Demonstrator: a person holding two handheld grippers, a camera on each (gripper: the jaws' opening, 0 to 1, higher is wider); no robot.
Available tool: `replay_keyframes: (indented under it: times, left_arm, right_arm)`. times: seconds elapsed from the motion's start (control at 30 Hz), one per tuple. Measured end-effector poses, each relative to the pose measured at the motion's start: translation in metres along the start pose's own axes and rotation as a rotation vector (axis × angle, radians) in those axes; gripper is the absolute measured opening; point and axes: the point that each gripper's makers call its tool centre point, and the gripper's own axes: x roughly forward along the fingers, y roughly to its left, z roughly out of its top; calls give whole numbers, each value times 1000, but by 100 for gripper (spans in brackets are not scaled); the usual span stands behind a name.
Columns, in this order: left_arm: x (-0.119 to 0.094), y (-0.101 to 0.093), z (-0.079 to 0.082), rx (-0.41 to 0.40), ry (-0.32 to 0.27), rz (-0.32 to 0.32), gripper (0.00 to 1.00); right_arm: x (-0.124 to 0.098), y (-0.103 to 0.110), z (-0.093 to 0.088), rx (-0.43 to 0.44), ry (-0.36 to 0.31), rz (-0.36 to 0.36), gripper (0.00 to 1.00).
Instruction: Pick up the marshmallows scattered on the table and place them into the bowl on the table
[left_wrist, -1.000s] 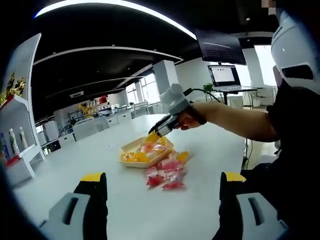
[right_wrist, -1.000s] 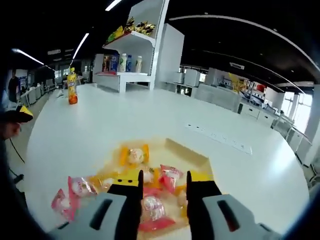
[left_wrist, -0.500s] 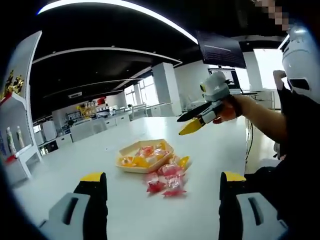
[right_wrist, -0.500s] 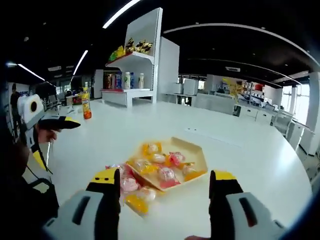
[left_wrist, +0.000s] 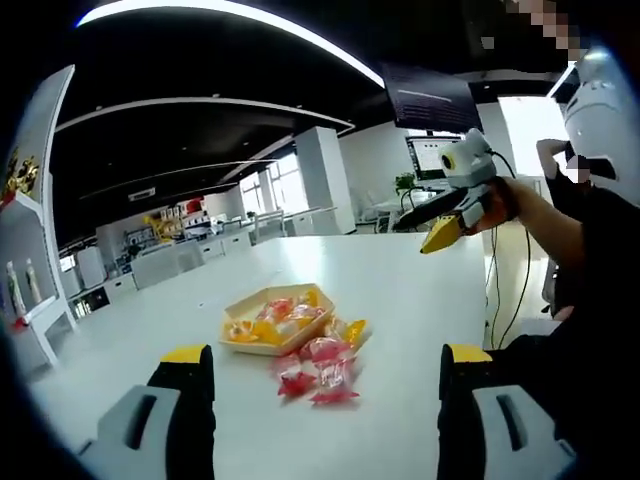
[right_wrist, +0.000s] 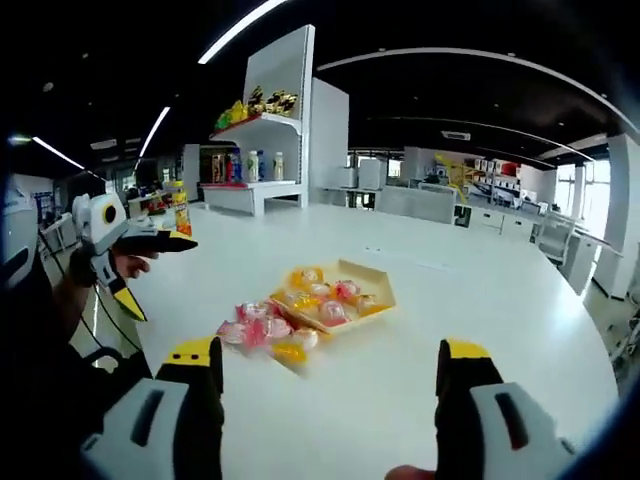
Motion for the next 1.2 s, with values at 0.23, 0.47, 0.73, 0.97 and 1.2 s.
replay_keyframes:
  times: [0.23, 0.47, 0.73, 0.97, 1.2]
  left_arm:
    - [0, -2, 1, 49, 14, 26, 93]
    - [-1, 4, -11, 18, 25, 36, 93]
    - [8, 2, 0, 27, 10, 2, 93]
    - [10, -2, 0, 35, 10, -2, 93]
    - [10, -3, -3, 31, 18, 1, 93]
  right_arm:
    - [-12, -2, -12, 7, -5, 2, 87]
    - [-9, -5, -18, 11, 23, 0, 86]
    - [-14, 10, -12, -23, 16, 42, 86]
    - [-19, 12, -15, -37, 23, 40, 86]
    - [-21, 10, -16, -42, 26, 35, 86]
